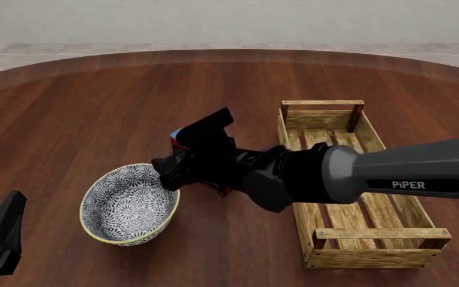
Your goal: Pick up the bowl on the left and put it in the tray.
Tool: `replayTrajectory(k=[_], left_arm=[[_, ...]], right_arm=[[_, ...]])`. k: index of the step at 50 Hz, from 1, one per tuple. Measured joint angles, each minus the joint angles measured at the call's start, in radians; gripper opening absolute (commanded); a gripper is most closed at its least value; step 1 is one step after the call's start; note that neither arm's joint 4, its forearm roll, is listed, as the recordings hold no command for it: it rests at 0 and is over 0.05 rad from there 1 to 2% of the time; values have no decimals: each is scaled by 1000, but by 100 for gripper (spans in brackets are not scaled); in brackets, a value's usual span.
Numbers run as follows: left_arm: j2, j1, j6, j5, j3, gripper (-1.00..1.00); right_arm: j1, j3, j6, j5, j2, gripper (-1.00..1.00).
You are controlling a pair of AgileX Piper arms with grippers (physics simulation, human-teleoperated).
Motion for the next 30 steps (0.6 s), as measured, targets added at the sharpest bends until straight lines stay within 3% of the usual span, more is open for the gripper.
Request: replayTrajectory(k=[30], left_arm=[[0, 0, 0, 0, 0, 100]], right_arm=[[4, -12, 2, -10, 31, 100]])
